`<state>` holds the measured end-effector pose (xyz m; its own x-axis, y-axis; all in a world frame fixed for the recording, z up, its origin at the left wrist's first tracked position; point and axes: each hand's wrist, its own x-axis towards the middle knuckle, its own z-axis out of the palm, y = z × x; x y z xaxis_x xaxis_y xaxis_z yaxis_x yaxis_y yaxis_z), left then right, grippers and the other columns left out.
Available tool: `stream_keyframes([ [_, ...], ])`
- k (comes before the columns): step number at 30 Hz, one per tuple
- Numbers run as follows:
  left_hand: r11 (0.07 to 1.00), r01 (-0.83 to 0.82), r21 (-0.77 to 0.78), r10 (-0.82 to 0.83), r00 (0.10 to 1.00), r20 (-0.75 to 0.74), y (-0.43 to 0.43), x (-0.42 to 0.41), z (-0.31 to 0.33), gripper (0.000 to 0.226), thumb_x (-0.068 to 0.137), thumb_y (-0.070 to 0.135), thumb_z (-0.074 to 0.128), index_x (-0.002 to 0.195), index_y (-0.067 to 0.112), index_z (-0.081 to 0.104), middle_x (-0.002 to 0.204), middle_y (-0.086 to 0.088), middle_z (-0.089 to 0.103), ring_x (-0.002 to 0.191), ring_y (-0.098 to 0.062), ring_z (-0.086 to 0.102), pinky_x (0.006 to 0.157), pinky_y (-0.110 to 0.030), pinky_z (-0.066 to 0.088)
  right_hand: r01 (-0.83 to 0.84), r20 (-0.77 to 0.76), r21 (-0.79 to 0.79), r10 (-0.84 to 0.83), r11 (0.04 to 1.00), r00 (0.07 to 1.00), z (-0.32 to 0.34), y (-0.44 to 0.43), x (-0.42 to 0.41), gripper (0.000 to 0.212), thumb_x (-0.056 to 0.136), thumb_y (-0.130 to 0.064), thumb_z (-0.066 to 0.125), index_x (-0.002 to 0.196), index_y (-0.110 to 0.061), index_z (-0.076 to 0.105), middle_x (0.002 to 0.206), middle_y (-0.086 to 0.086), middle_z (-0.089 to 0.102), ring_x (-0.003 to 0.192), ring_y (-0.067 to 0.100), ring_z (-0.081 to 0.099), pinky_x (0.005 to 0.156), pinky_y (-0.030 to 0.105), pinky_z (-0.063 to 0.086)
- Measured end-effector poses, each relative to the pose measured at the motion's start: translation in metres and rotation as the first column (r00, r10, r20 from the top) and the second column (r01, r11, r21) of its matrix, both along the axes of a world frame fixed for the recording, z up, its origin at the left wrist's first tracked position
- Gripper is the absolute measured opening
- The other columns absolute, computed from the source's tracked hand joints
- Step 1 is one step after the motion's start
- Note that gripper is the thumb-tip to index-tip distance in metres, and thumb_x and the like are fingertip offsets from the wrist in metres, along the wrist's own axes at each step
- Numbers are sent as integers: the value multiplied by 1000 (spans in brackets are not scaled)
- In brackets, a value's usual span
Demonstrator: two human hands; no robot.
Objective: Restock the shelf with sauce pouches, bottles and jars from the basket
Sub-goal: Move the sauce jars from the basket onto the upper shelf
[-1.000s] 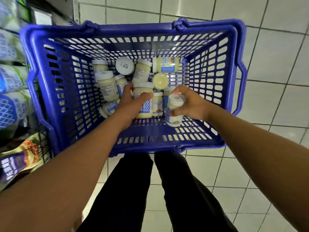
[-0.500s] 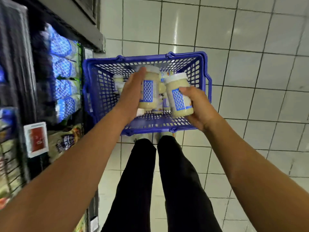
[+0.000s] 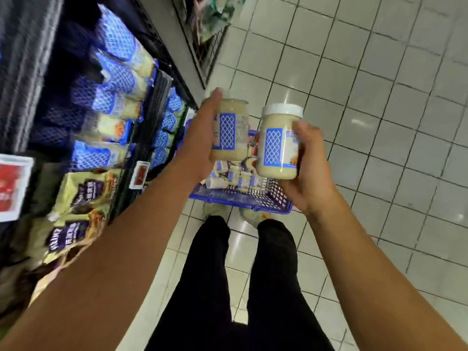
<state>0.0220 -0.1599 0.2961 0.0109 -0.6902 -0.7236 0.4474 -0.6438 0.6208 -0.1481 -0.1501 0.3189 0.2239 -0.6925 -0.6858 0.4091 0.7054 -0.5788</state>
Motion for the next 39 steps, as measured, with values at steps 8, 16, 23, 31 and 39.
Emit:
stream_keyframes([
  [8, 953, -269, -140, 272, 962, 3, 33, 14, 117, 53, 71, 43, 71, 116, 16, 62, 93, -3, 74, 78, -19, 71, 63, -35, 58, -267, -129, -131, 251, 955, 959, 103, -18, 26, 49, 101, -32, 44, 135, 2, 45, 110, 26, 57, 97, 38, 55, 77, 50, 50],
  [16, 782, -577, -236, 594, 805, -2, 108, 23, 193, 49, 73, 39, 71, 116, 18, 65, 108, -8, 73, 91, -24, 71, 73, -39, 58, -546, -168, -311, 521, 778, 837, 181, 3, 63, 55, 78, -44, 57, 121, -9, 59, 107, 17, 70, 91, 30, 65, 82, 49, 53],
  [23, 598, -730, -331, 776, 631, 10, 193, 26, 250, 57, 77, 36, 75, 126, 11, 59, 107, -10, 71, 85, -21, 70, 68, -35, 60, -697, -119, -428, 729, 575, 675, 222, 61, 100, 51, 73, -46, 62, 111, -12, 61, 97, 12, 65, 91, 27, 59, 82, 53, 50],
  [31, 317, -846, -428, 938, 348, 7, 334, 15, 288, 57, 70, 36, 75, 119, 12, 62, 98, -5, 76, 85, -19, 73, 72, -35, 58, -803, -147, -531, 903, 272, 403, 259, 178, 141, 32, 70, -42, 59, 95, -24, 68, 91, 6, 68, 86, 24, 64, 80, 45, 50],
  [39, 37, -867, -498, 999, 33, 17, 499, -22, 320, 58, 75, 32, 70, 127, 8, 57, 108, -13, 69, 95, -28, 66, 77, -38, 57, -775, -98, -632, 990, 13, 97, 282, 336, 153, 23, 85, -38, 51, 101, -24, 63, 81, 0, 69, 70, 14, 66, 54, 29, 52],
])
